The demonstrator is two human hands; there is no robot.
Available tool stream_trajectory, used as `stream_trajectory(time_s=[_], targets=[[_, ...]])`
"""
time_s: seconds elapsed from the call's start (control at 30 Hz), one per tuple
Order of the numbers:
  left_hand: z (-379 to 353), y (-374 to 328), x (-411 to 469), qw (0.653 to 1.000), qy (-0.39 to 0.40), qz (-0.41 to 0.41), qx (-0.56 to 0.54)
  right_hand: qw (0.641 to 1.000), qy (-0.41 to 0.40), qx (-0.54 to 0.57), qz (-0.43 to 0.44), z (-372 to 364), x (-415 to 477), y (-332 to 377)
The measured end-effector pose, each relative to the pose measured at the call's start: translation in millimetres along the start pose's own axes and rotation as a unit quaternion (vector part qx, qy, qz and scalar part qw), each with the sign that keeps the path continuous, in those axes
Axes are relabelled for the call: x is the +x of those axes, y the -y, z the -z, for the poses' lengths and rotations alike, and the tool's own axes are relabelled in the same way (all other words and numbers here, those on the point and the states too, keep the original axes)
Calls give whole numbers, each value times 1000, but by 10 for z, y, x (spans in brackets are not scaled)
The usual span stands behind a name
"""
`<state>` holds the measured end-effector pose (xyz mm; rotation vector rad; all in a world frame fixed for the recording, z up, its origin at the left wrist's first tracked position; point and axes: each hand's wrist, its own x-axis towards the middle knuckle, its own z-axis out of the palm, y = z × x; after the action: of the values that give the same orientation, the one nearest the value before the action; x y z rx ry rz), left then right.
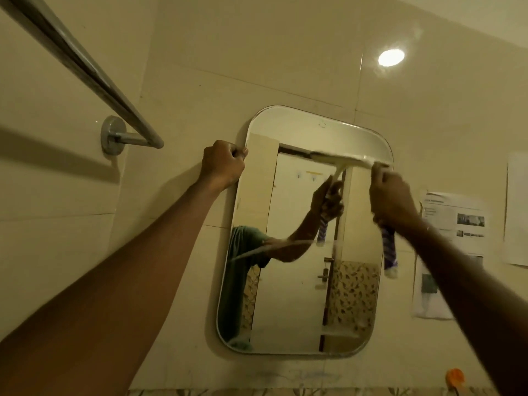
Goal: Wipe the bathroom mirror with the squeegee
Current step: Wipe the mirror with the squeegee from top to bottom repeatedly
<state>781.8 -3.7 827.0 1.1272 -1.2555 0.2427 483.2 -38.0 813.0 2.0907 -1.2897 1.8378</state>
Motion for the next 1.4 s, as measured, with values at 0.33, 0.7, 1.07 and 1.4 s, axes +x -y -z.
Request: stream_trajectory(time_s=[0.33, 0.7, 1.07, 1.4], targets=[[-15, 24, -1, 1000, -3, -10, -2, 993, 65, 34, -89, -415, -1396, -620], [-72, 156, -162, 999, -20, -36, 19, 985, 7, 42, -165, -809, -1975, -796], [-102, 353, -569, 999, -14, -13, 43, 997, 2, 68, -48, -600, -1406, -124], [-97, 507, -751, 999, 11, -10, 46, 992, 48, 18, -116, -1386, -2749, -326]])
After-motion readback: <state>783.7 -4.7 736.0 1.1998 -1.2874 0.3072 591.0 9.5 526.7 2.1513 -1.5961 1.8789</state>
